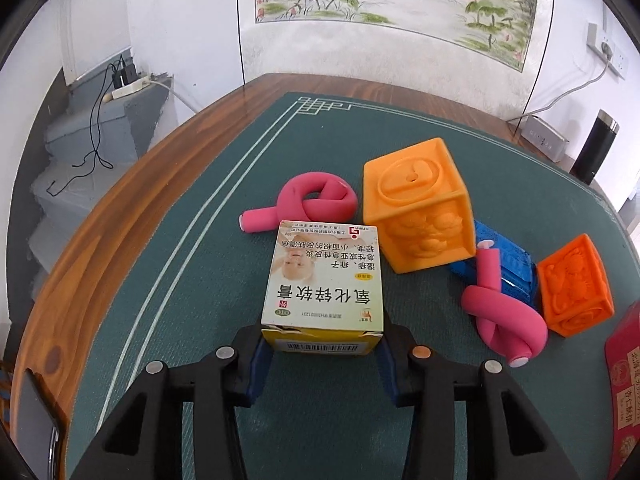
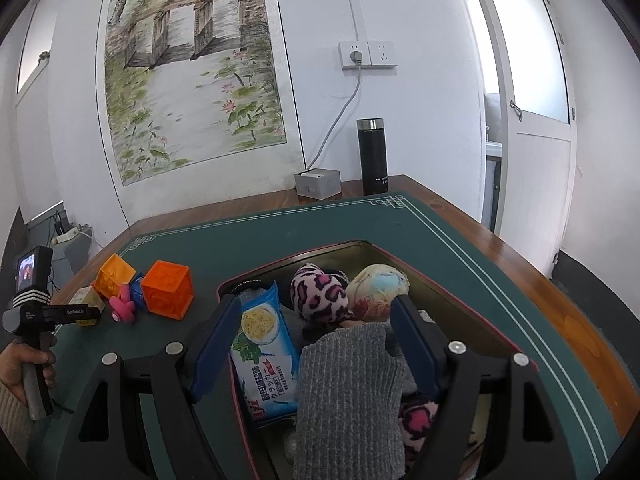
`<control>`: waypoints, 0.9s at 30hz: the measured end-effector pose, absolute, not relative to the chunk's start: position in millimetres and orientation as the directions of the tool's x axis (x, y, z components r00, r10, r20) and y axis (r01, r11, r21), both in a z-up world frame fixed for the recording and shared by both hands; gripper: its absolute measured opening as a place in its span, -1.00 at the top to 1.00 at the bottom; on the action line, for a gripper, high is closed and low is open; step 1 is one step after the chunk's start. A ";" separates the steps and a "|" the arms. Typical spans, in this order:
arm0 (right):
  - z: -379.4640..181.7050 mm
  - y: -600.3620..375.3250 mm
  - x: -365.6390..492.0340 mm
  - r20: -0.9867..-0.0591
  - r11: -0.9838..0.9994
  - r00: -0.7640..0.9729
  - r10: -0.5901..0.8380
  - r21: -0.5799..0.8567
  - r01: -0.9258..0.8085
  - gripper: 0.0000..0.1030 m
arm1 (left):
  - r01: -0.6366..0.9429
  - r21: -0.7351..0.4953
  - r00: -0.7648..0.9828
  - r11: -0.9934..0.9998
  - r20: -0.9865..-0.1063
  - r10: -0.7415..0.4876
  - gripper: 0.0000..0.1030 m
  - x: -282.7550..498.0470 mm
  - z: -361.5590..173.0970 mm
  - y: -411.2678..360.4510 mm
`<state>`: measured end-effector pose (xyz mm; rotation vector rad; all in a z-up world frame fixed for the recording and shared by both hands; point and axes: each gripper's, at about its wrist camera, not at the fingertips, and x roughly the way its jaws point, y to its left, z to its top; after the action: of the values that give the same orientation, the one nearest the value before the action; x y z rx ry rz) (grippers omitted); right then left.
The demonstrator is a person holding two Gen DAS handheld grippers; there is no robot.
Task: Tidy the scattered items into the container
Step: 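Lower the left gripper onto the yellow-white medicine box and close it, then grasp the orange cube with the right gripper while the left holds the box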
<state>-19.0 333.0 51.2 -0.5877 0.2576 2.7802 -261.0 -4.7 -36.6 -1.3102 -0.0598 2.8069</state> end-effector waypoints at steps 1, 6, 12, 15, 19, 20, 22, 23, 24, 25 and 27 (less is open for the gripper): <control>51.3 330.3 -19.2 -0.415 -0.946 -0.877 0.241 0.104 -0.309 -0.55 | -0.025 -0.052 -0.647 -0.998 -0.761 0.056 0.11 -258.9 -34.5 -3.9; 51.3 317.6 -20.4 -0.398 -0.958 -0.887 0.234 0.062 -0.281 -0.55 | -0.023 -0.026 -0.678 -0.999 -0.734 0.034 0.11 -250.0 -25.2 0.8; 49.3 302.8 -26.1 -0.406 -0.970 -0.891 0.201 0.047 -0.240 -0.55 | -0.023 0.000 -0.725 -1.000 -0.688 0.017 0.11 -239.9 -9.7 6.6; 53.4 289.8 -38.3 -0.426 -0.980 -0.890 0.160 0.041 -0.196 -0.55 | -0.027 -0.009 -0.735 -1.000 -0.678 0.026 0.11 -236.6 -3.5 6.9; 59.6 266.2 -63.5 -0.460 -0.994 -0.885 0.076 0.037 -0.104 -0.55 | -0.031 -0.021 -0.735 -0.999 -0.677 0.037 0.11 -234.8 -0.3 6.8; 60.5 260.4 -71.0 -0.469 -0.996 -0.882 0.049 0.044 -0.079 -0.55 | -0.033 -0.024 -0.733 -0.999 -0.679 0.040 0.11 -234.6 -0.1 7.5; 61.8 247.2 -90.4 -0.488 -0.998 -0.873 -0.006 0.063 -0.028 -0.55 | -0.037 -0.030 -0.730 -0.999 -0.681 0.048 0.11 -235.4 -0.4 7.5; 61.2 240.7 -99.6 -0.496 -0.998 -0.868 -0.023 0.066 -0.011 -0.55 | -0.040 -0.034 -0.730 -0.999 -0.682 0.052 0.11 -235.0 0.3 8.3; 60.1 234.3 -109.3 -0.505 -0.998 -0.862 -0.039 0.068 0.005 -0.55 | -0.042 -0.037 -0.730 -0.998 -0.681 0.056 0.11 -234.9 0.7 8.7; 58.0 228.0 -120.2 -0.518 -0.997 -0.854 -0.055 0.071 0.020 -0.55 | -0.045 -0.039 -0.731 -0.998 -0.680 0.059 0.11 -234.7 1.1 9.2; 52.0 216.8 -143.7 -0.547 -0.995 -0.833 -0.084 0.088 0.042 -0.55 | -0.050 -0.045 -0.732 -0.998 -0.677 0.067 0.11 -233.7 2.6 10.0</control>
<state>-143.7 216.8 52.0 -0.9214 0.1161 3.0699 -233.7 10.0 2.6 -1.1223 -0.0361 2.8663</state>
